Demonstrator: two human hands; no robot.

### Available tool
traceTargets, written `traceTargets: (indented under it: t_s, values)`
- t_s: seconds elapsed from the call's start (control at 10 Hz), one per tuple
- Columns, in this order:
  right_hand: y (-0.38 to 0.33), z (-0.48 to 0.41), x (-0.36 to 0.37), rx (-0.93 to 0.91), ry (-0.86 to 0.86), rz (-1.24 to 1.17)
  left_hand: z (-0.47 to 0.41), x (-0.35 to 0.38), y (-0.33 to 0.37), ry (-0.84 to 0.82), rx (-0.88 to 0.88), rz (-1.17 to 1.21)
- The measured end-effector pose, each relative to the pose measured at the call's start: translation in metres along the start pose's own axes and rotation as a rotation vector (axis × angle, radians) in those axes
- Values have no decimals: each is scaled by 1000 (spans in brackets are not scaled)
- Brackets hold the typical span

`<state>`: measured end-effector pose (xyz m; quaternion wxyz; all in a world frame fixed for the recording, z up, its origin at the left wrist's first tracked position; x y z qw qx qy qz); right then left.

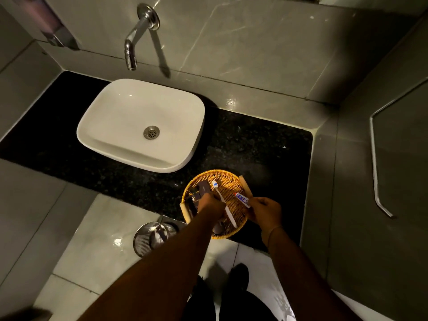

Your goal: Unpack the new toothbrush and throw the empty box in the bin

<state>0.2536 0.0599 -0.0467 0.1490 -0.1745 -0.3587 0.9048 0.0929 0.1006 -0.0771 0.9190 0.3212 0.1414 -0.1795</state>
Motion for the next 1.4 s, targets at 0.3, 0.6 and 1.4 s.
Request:
traceTargets:
  t_s: [0.3,0.6,1.4]
  values:
    - [29,-6,5,124,74,-9,-9,8,-1,109,31,-104]
    - [20,-4,30,23,121,64,-5,17,-4,271,65,-117]
    - [17,36,56,-234,354,432,77,-91,-47,509,520,-471]
Point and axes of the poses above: each hand's wrist, its own z-axis away from the middle knuckle, its own x-axis out of the palm, y = z × x, the point moved 1 cm from there along -z, towards the middle knuckle, and after that the axes turned 2 degrees about x, right-handed, at the moved point
